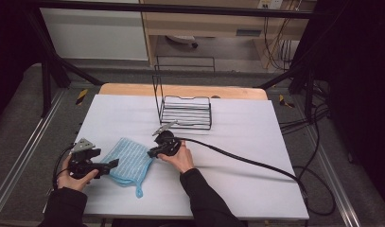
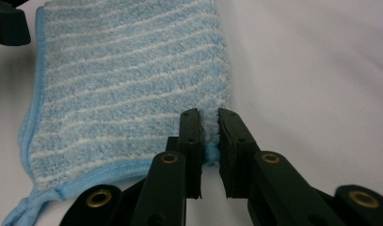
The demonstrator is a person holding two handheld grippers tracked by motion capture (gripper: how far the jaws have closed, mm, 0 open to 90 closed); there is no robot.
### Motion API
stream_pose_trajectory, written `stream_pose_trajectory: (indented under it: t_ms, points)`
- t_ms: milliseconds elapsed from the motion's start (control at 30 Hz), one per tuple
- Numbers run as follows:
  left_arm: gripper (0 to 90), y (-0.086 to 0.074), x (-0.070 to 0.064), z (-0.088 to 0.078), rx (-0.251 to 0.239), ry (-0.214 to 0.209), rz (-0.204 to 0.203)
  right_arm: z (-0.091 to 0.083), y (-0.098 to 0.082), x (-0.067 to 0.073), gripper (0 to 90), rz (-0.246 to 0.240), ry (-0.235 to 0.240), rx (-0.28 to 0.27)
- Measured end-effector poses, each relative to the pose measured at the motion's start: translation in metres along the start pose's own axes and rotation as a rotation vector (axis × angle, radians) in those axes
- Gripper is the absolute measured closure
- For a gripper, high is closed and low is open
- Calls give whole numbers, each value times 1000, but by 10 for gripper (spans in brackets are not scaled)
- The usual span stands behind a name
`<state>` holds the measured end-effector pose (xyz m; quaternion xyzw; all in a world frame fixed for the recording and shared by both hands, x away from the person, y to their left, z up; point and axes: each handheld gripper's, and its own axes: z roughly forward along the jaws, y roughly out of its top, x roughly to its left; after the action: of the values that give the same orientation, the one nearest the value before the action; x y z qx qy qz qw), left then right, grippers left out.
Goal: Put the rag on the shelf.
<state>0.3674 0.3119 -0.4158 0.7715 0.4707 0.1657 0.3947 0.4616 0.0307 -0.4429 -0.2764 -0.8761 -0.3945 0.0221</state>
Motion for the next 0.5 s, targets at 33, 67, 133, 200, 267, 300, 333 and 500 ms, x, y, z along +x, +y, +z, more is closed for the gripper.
stream_pose_trajectory:
  t_ms: [33, 67, 133, 200, 267, 300, 333, 500]
  points:
    - [104, 0, 0, 0, -2, 1, -3, -2, 0, 2, 820, 4, -7, 4]
    - [105, 0, 1, -1, -5, 1, -4, -4, 0, 3, 828, 9, -12, 8]
    - [106, 0, 1, -2, -9, 2, -6, -10, -1, 7, 835, 20, -23, 19]
    - [108, 0, 1, -2, -11, 0, -6, -18, -3, 10, 837, 51, -26, 19]
    - [109, 0, 1, -2, -10, 2, -5, -27, -8, 12, 837, 68, -48, 20]
    - [111, 0, 0, -1, -9, 1, -5, -35, -13, 14, 837, 84, -77, 26]
    - [111, 0, 0, -1, -8, 1, -2, -35, -13, 14, 837, 84, -77, 26]
    - [111, 0, -3, 1, -2, -5, 11, -62, -39, 15, 838, 157, -125, -8]
